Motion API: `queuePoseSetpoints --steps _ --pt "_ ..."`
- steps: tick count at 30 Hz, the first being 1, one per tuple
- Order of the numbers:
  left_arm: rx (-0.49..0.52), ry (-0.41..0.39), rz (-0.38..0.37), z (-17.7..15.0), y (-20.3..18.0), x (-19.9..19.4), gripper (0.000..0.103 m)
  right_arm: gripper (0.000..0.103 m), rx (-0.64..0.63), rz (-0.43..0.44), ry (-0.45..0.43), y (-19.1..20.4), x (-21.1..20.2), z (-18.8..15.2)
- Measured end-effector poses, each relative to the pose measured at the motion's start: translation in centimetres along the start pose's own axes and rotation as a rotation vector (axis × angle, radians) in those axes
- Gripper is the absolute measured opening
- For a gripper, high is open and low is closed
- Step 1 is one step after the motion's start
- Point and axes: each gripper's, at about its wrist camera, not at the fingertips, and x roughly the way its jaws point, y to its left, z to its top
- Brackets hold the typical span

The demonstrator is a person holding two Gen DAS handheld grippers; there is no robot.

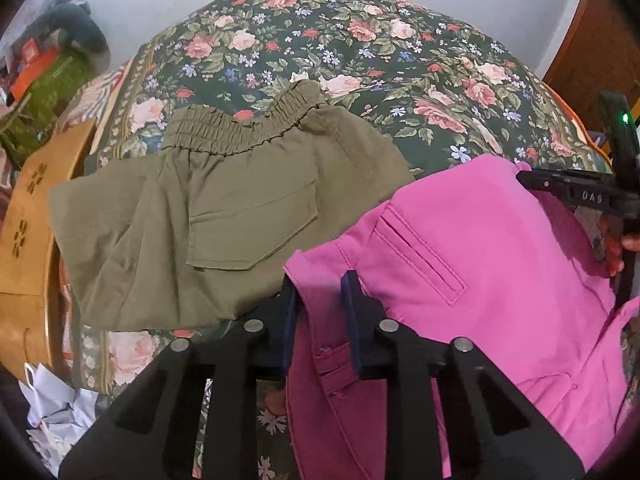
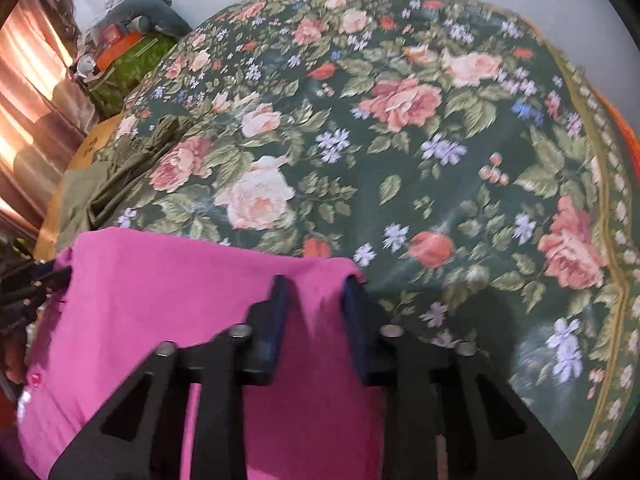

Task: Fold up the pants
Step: 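Grasp the trouser edge with both tools and lift it off the bed, then carry the lifted trouser half over the other half with both tools, then release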

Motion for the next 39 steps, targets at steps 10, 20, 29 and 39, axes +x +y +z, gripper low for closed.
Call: queuePoseSetpoints --steps 10,20,29,39 --pt "0.078 -0.082 0.095 0.6 -1.7 -2.7 0.013 0.004 -0.074 -0.118 -0.123 1.2 -3.2 -0.1" --pt "0.11 -0.24 0.073 3.4 -4.5 -10.1 0.013 0.003 -0.066 -0.125 -0.31 1.3 -13.1 2.2" --pt "0.113 -0.266 0.037 2.8 -6.0 -14.5 0.013 0.003 -0.089 -0.135 -0.379 2.5 -18.8 -0.8" --pt "0.152 -0.297 0.056 -1.5 -8.1 -18.5 0.013 0.003 -0.072 -0.08 -0.4 4.4 -22.6 -7.2"
